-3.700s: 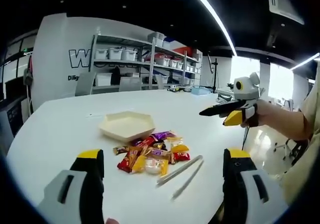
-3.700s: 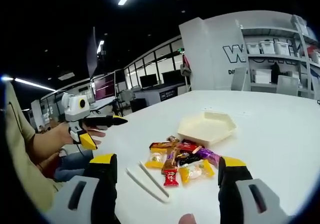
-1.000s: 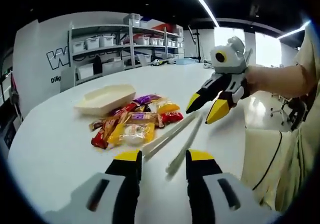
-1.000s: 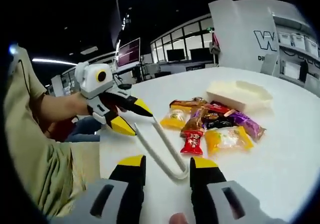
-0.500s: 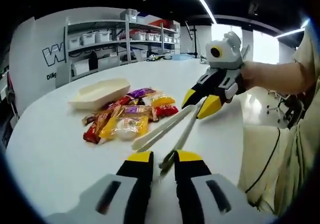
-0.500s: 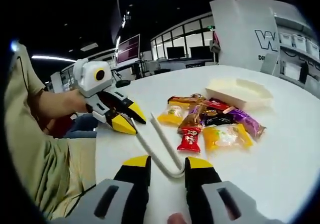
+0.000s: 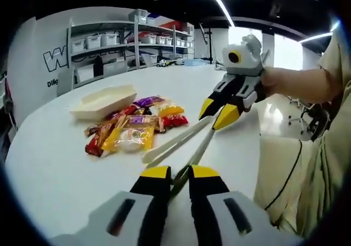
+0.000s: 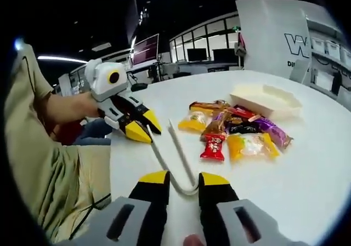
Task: Place the target food into the container with the food tongs after gripping and lifting it, then release it inside without dropping or visibly crushing the food.
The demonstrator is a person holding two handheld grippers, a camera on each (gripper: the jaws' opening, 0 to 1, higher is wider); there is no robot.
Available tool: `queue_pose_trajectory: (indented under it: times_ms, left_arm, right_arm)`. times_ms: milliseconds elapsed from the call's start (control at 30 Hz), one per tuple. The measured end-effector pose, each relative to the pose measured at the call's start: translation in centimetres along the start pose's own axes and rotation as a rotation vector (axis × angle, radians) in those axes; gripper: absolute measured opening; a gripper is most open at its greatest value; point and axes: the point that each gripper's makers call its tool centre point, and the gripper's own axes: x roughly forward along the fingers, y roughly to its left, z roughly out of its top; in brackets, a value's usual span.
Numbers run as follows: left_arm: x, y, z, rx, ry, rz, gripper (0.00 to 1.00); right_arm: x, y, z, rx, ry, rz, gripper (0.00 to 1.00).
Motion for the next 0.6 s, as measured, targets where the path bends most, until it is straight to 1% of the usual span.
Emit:
queue_pose_trajectory:
  times_ms: [200, 600]
  left_arm:
    - [-0.1, -0.1, 0.0, 0.009, 0.008, -0.009, 0.14]
    - [0.0, 0.4, 0.1, 0.024, 0.015, 0.014, 0.17]
  right_arm:
    - [-0.7, 1.1, -0.3, -0.008, 0.013, 0.050, 0.12]
    - [-0.9, 2.6, -0.3, 0.000, 0.029, 0.133, 0.10]
